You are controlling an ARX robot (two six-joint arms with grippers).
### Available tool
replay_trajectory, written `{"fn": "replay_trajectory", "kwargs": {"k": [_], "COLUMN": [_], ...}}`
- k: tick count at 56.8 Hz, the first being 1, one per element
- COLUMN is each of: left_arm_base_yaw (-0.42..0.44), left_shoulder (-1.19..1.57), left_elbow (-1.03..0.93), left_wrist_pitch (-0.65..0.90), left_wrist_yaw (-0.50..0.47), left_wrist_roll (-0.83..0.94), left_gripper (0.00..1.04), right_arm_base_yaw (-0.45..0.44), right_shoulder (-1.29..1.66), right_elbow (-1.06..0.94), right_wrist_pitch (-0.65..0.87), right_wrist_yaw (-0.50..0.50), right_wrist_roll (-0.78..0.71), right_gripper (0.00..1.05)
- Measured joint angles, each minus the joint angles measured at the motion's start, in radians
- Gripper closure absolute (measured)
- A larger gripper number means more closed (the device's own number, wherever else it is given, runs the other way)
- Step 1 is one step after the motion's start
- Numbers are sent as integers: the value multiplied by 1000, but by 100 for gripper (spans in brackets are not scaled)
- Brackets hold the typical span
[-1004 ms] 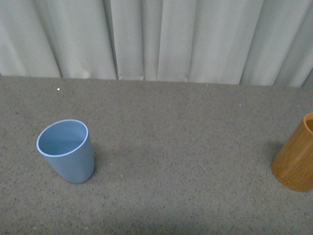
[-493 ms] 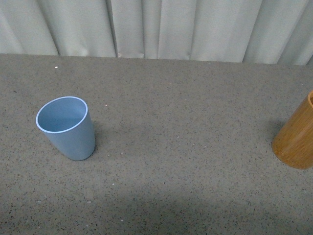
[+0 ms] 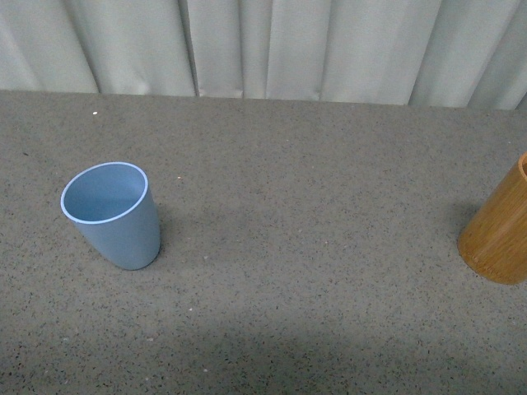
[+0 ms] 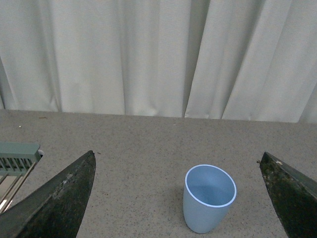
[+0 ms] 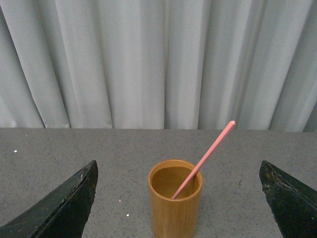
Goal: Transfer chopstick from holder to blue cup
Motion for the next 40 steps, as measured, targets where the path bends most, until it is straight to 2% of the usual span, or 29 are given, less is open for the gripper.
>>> {"fn": "replay_trajectory", "kwargs": {"k": [10,12,13,14,17,21,26,35,40], "left_arm_base_yaw": [0,45,56,73,42,-24,-137,-302,-357], "left_shoulder": [0,60,84,162,309,391,503,723,869], "left_elbow": [0,44,58,98,138,142,160,200,226], "left_wrist_pitch": [0,-119,-152,-240,-314,-282,-187,-10,65], "left_wrist_yaw": [1,159,197,296,394,365,255,119,68], "left_wrist_roll": [0,-62,-89,-140,-299,-406,-523,-635,-679], "left_gripper": [7,7,7,7,7,7,7,7,7], "right_arm_base_yaw": [0,0,0,0,0,0,0,0,0], "right_shoulder": [0,0,0,0,0,0,0,0,0], "right_elbow": [0,0,0,0,0,0,0,0,0], "right_wrist_pitch": [0,0,0,0,0,0,0,0,0], "right_wrist_yaw": [0,0,1,1,-1,0,1,0,0], "right_wrist_roll": [0,0,0,0,0,0,0,0,0], "right_gripper": [10,10,10,10,10,10,10,10,10]}}
